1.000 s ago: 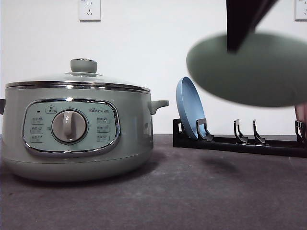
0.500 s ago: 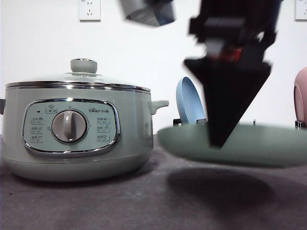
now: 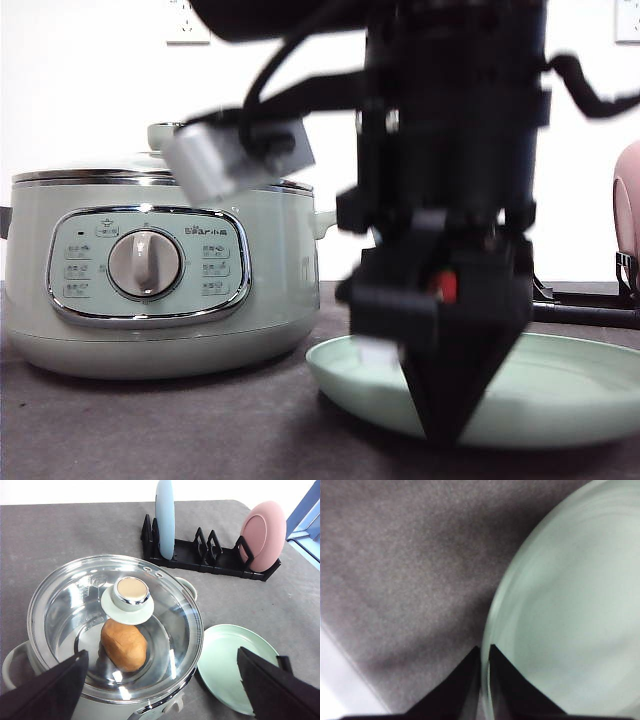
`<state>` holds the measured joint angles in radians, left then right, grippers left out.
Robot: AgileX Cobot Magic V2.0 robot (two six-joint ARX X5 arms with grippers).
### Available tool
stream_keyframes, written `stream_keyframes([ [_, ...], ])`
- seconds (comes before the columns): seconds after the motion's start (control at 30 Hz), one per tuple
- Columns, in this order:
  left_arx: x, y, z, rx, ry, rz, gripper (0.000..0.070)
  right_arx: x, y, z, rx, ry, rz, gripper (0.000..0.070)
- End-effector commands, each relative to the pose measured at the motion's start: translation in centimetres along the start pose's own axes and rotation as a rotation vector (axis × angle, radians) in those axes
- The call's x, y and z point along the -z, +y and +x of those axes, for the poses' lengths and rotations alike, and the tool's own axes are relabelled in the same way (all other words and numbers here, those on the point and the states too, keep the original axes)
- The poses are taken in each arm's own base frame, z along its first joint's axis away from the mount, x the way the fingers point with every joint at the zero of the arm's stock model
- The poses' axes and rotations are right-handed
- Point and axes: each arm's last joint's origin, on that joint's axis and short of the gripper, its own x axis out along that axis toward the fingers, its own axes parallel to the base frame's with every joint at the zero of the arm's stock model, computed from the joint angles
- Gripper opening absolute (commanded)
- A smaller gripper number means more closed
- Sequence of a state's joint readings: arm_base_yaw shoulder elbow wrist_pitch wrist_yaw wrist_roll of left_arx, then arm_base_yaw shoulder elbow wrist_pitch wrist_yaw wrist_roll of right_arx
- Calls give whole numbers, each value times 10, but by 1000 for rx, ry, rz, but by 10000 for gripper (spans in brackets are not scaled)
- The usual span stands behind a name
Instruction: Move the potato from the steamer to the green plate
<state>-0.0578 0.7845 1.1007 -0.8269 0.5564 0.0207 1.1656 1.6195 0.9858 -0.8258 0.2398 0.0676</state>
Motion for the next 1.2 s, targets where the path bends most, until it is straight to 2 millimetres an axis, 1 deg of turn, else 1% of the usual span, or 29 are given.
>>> stream_keyframes([
  [0.0, -6, -2, -2, 7, -22, 32, 606, 1, 5, 10, -1, 27, 7, 5],
  [0.07, -6, -2, -2, 7, -22, 32, 606, 2, 6, 14, -1, 23, 11, 11],
  [0.1, -6, -2, -2, 7, -22, 32, 606, 2, 6, 15, 1, 21, 15, 26],
  [0.13, -6, -2, -2, 7, -22, 32, 606, 3, 6, 16, 2, 22, 17, 70],
  [0.17, -6, -2, -2, 7, -22, 32, 606, 3, 6, 16, 4, 22, 20, 143],
  [0.23, -6, -2, -2, 7, -22, 32, 606, 3, 6, 16, 5, 22, 21, 310],
  [0.27, -6, -2, -2, 7, -22, 32, 606, 4, 6, 16, 5, 23, 22, 368],
  [0.3, -6, -2, -2, 7, -22, 32, 606, 4, 6, 16, 6, 25, 21, 409],
  [0.33, -6, -2, -2, 7, -22, 32, 606, 4, 6, 16, 6, 29, 21, 422],
  [0.43, -6, -2, -2, 7, -22, 32, 606, 5, 4, 8, 6, 30, 20, 425],
  [0.5, -6, -2, -2, 7, -22, 32, 606, 5, 1, -2, 4, 9, 26, 425],
  [0.6, -6, -2, -2, 7, -22, 32, 606, 5, -5, -28, -2, -62, 43, 425],
  [0.73, -6, -2, -2, 7, -22, 32, 606, 7, -20, -73, -17, -223, 90, 425],
  [0.87, -6, -2, -2, 7, -22, 32, 606, 12, -43, -121, -23, -403, 169, 424],
  [1.0, -6, -2, -2, 7, -22, 32, 606, 22, -72, -162, -9, -554, 252, 424],
  [1.1, -6, -2, -2, 7, -22, 32, 606, 31, -93, -185, -53, -645, 302, 424],
  [1.17, -6, -2, -2, 7, -22, 32, 606, 36, -106, -196, -110, -700, 324, 423],
])
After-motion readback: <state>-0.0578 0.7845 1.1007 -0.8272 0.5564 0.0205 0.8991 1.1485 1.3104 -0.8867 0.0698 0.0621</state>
